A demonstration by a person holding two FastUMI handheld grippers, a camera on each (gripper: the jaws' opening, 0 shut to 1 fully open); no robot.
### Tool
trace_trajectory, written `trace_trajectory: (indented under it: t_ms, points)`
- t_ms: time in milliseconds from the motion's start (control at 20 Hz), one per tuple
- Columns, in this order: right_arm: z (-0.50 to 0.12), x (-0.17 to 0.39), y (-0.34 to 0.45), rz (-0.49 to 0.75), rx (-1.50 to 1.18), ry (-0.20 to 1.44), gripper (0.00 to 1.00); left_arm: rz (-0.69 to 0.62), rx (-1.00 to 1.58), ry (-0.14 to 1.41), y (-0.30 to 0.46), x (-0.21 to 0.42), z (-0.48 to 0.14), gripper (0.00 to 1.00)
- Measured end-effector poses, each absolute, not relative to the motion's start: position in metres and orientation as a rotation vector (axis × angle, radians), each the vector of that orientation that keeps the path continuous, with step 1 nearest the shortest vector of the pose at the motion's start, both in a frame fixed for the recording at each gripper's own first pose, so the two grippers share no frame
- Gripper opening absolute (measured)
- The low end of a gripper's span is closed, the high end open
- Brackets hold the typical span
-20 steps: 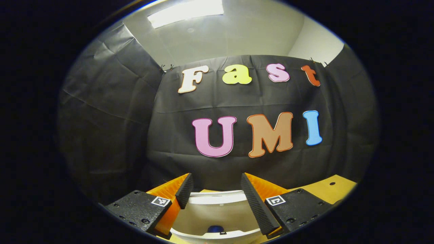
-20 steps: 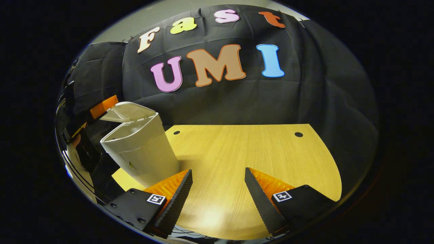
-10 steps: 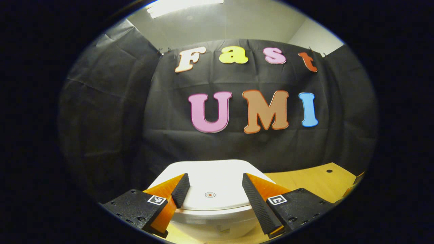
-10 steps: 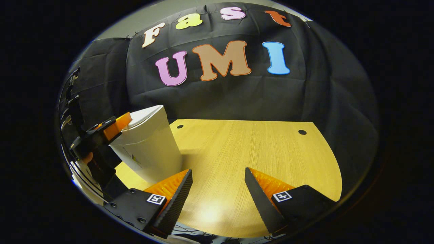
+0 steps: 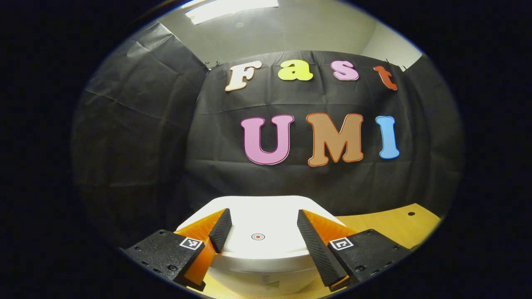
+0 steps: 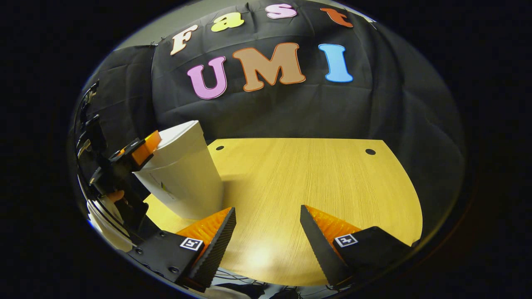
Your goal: Press the lid of the desktop garbage bin to open it, pick up the crumpled paper on the desktop and throw it into the bin, then pick up the pop can on the desktop and drop it into the bin, and finally close the garbage bin lid.
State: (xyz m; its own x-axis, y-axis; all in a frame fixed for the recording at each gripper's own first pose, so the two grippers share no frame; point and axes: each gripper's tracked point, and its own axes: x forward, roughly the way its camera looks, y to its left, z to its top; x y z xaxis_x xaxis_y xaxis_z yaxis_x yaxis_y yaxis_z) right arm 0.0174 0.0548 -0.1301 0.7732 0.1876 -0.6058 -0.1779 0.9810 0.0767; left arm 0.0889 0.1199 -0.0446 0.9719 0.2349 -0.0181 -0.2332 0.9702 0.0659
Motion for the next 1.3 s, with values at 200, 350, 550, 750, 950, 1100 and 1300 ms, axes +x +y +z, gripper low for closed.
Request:
trace_trajectory:
  t_ms: [200, 350, 550, 750, 950, 1100, 1300]
  points:
    - [-0.129, 0.013, 0.055, 0.199, 0.032, 0.661, 0.94, 0.226, 0.08, -0.055, 0.118, 0.088, -0.037, 0.94]
    - [-0.125, 0.011, 0.055, 0.201, 0.031, 0.645, 0.94, 0.2, 0.135, -0.148, 0.114, 0.085, -0.03, 0.94]
    - [-0.123, 0.01, 0.049, 0.178, 0.044, 0.623, 0.99, 0.153, 0.225, -0.188, 0.096, 0.066, -0.029, 0.92]
    - [-0.126, 0.008, 0.044, 0.153, 0.07, 0.606, 0.99, 0.012, 0.269, -0.206, 0.05, 0.048, -0.021, 0.93]
    - [-0.118, 0.009, 0.04, 0.134, 0.077, 0.558, 0.99, -0.064, 0.203, -0.195, 0.014, 0.03, -0.013, 0.93]
    - [-0.105, 0.01, 0.031, 0.094, 0.06, 0.487, 0.99, -0.099, 0.122, -0.166, -0.008, 0.023, -0.011, 0.92]
    - [-0.067, 0.013, 0.022, 0.061, 0.065, 0.337, 0.99, -0.138, 0.075, -0.108, -0.025, 0.014, -0.019, 0.92]
